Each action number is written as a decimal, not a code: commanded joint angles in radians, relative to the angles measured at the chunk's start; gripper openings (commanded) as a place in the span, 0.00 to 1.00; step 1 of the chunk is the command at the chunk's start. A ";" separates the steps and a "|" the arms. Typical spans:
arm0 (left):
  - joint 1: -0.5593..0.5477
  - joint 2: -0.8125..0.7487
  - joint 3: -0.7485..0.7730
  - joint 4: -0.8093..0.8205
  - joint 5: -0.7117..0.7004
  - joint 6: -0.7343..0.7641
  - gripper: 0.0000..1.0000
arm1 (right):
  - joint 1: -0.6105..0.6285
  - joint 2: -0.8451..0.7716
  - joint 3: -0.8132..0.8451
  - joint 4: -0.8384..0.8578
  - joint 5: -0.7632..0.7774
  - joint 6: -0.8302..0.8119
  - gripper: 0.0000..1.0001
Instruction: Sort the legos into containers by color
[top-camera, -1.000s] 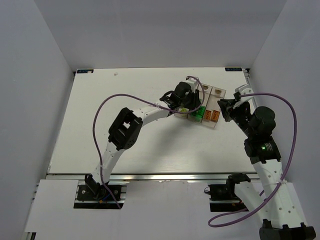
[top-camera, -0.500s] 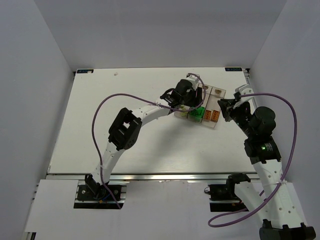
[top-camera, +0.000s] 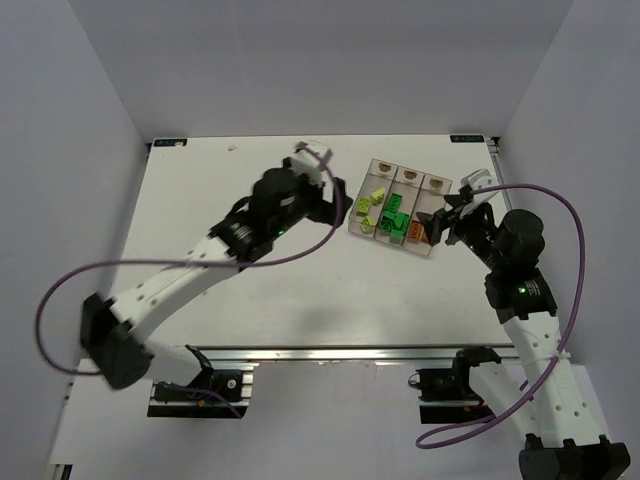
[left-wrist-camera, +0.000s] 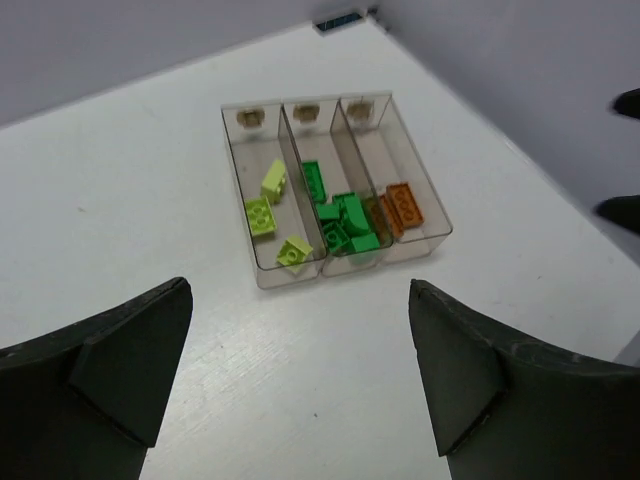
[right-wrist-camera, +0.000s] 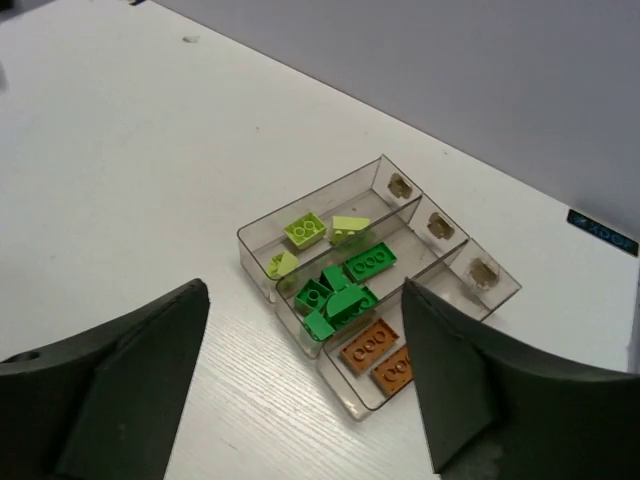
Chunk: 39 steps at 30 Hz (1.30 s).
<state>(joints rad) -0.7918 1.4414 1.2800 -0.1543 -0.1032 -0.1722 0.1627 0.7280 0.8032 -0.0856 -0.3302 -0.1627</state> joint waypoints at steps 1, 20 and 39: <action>0.005 -0.201 -0.179 0.047 -0.026 0.039 0.98 | -0.006 -0.030 -0.019 0.055 -0.096 0.014 0.85; 0.005 -0.355 -0.346 0.107 -0.009 0.128 0.98 | -0.006 -0.096 -0.114 0.073 -0.106 0.141 0.89; 0.005 -0.401 -0.369 0.131 0.008 0.146 0.98 | -0.006 -0.045 -0.134 0.109 -0.076 0.186 0.89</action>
<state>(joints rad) -0.7887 1.0782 0.9226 -0.0429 -0.0967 -0.0387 0.1581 0.6823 0.6712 -0.0261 -0.4129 0.0227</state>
